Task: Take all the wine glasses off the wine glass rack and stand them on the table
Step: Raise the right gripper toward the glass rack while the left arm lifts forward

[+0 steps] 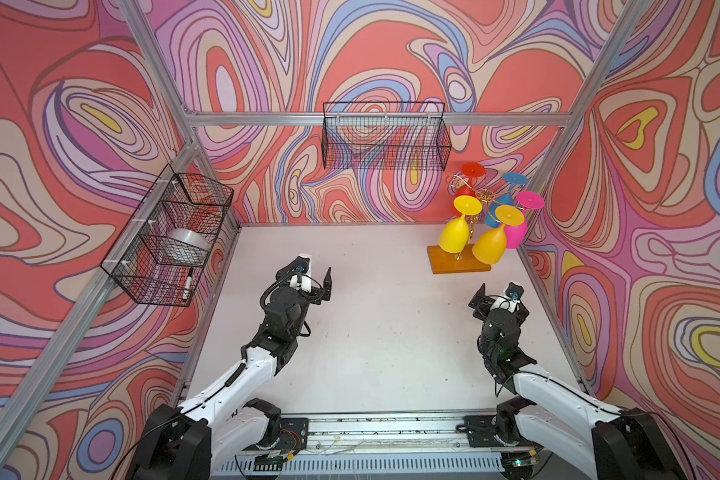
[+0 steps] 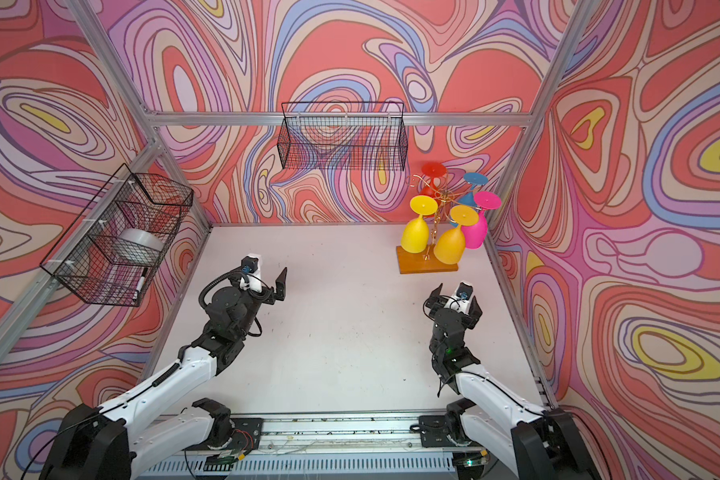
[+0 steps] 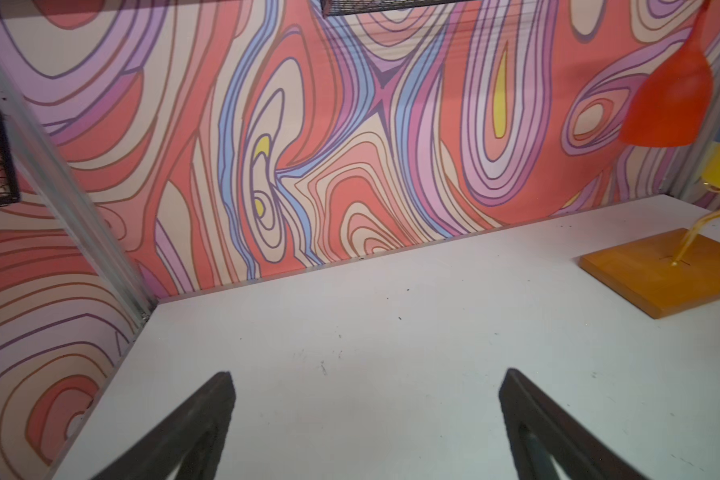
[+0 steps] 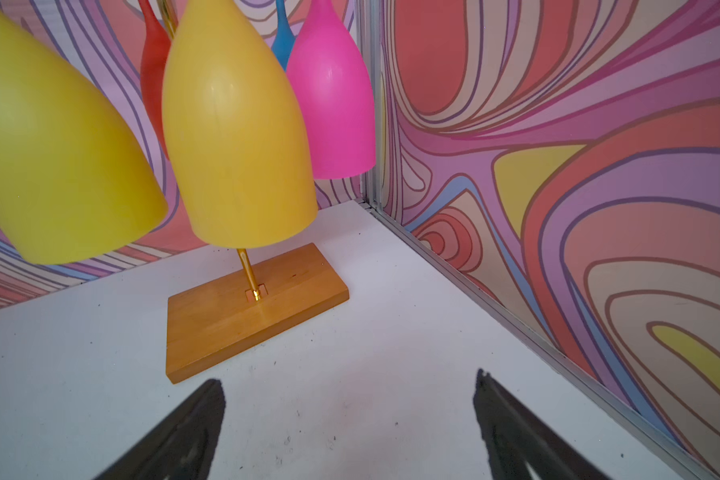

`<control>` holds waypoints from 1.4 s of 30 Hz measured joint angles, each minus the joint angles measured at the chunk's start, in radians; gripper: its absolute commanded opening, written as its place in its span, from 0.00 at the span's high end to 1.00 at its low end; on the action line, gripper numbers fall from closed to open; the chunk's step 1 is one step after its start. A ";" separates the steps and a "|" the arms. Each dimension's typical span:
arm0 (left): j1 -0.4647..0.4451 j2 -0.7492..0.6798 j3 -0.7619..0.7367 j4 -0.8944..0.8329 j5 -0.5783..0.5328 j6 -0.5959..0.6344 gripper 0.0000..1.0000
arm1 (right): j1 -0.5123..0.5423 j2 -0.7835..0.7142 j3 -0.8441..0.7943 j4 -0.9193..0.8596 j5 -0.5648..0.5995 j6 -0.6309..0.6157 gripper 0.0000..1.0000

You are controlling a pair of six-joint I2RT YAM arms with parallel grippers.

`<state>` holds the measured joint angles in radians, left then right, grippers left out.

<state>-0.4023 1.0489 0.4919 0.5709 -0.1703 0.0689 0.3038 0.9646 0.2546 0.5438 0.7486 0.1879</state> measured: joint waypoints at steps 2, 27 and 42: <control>-0.025 -0.002 0.013 -0.043 0.019 -0.020 0.00 | 0.008 -0.028 0.039 -0.084 0.014 0.026 0.04; -0.176 -0.071 0.365 -0.422 0.217 -0.079 0.02 | 0.068 -0.200 0.492 -0.895 -0.008 0.286 0.09; -0.269 -0.145 0.246 -0.406 0.267 0.000 0.03 | 0.072 -0.006 0.925 -1.056 -0.263 0.362 0.14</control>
<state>-0.6716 0.9035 0.7383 0.1646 0.0967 0.0692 0.3756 0.9585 1.1801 -0.5125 0.4854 0.5495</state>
